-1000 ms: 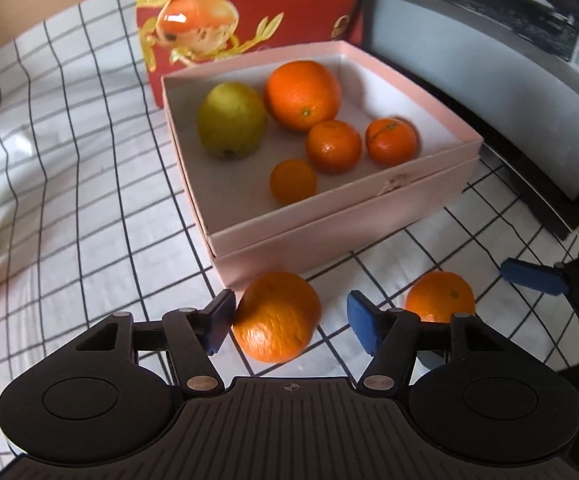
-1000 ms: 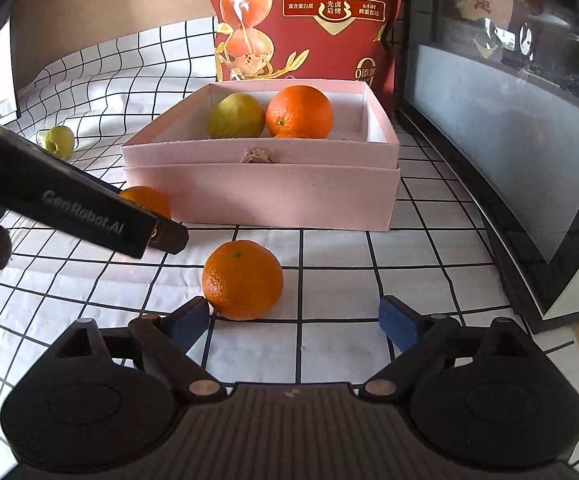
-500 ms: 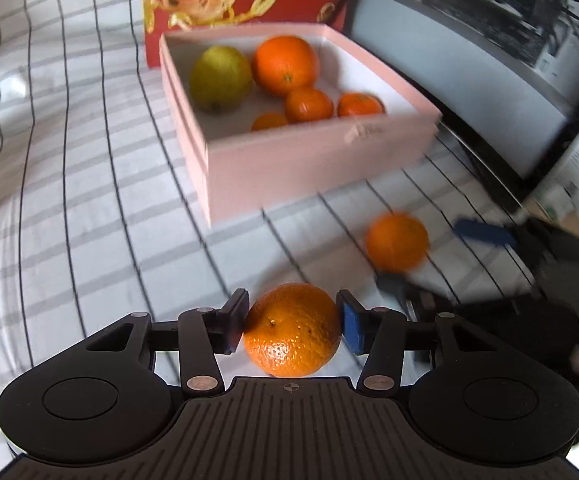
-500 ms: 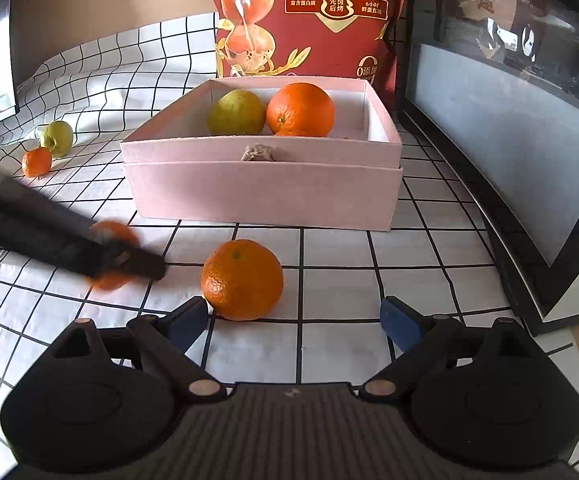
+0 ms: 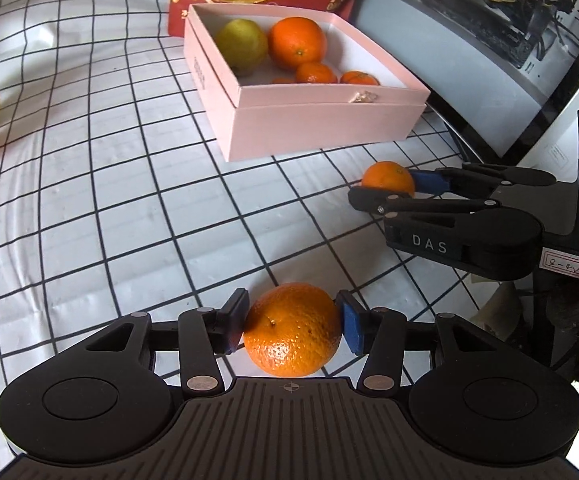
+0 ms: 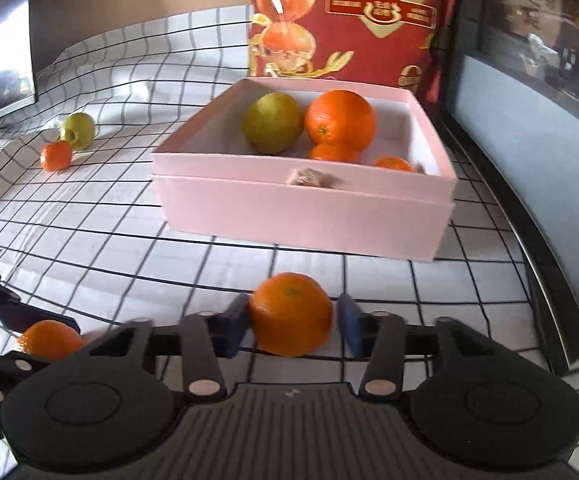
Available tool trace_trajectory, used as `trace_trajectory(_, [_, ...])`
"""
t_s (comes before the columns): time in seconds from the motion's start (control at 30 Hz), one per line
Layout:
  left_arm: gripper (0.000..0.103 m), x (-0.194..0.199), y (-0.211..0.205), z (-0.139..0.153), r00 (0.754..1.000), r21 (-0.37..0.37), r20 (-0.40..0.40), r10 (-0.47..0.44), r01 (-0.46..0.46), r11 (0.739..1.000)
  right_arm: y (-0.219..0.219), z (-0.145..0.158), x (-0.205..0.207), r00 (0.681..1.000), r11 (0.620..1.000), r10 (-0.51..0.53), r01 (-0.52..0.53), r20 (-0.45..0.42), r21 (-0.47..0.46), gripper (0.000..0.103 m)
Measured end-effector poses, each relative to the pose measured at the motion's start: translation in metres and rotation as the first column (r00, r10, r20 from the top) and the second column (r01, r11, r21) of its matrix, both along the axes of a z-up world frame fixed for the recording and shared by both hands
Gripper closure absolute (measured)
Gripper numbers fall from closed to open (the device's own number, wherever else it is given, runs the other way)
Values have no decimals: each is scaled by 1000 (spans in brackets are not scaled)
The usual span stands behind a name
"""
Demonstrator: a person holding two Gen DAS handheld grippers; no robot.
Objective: Organize fruits
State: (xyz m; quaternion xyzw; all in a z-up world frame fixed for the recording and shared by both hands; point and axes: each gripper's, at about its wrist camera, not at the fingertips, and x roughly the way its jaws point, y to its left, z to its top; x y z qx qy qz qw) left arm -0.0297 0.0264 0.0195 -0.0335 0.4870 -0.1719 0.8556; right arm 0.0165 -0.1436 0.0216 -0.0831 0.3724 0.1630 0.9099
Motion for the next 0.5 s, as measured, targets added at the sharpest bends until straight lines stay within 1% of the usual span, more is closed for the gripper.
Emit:
trace_trajectory(0.1, [49, 1, 2, 0, 1000, -6, 1, 5, -5, 1000, 3, 1, -1, 1000, 1000, 8, -8, -13, -19, 61])
trace_trajectory(0.2, [50, 5, 3, 0, 1000, -15, -3, 12, -12, 1000, 1, 6, -3, 1000, 1000, 10, -11, -28, -9, 61])
trace_trajectory(0.3, [50, 12, 5, 6, 1000, -43, 6, 26, -26, 999, -4, 20, -3, 1000, 1000, 8, -8, -16, 10, 61])
trace_trajectory(0.43, [50, 34, 6, 28, 996, -75, 70, 48, -43, 996, -8, 49, 8, 999, 999, 1, -2, 39, 36, 61])
trace_trajectory(0.5, [50, 47, 4, 45, 991, -84, 121, 51, -41, 996, -10, 65, 19, 998, 999, -4, 1, 70, 37, 61])
